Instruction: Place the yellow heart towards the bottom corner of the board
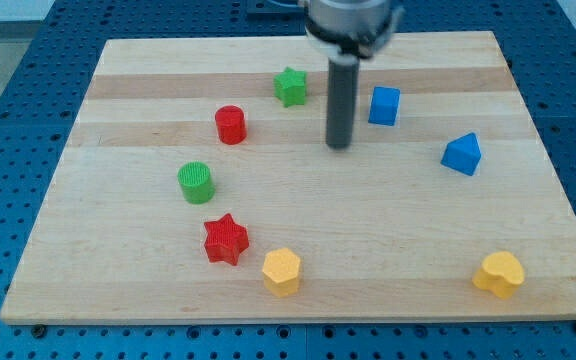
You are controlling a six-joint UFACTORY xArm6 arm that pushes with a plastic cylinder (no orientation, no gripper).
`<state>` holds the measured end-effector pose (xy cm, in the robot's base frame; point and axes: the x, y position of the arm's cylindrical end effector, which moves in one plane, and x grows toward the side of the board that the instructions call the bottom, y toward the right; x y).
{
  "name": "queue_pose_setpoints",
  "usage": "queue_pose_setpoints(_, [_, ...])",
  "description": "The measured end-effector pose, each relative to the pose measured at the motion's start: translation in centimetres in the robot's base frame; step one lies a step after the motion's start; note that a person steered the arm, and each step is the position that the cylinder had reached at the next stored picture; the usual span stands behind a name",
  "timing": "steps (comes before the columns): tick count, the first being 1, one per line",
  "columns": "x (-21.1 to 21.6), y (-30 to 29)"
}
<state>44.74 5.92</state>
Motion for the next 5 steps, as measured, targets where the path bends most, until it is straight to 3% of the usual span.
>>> queue_pose_setpoints(1, [9.8, 5.0])
queue_pose_setpoints(2, [14.2, 12.7])
queue_pose_setpoints(5, [12.6, 13.6])
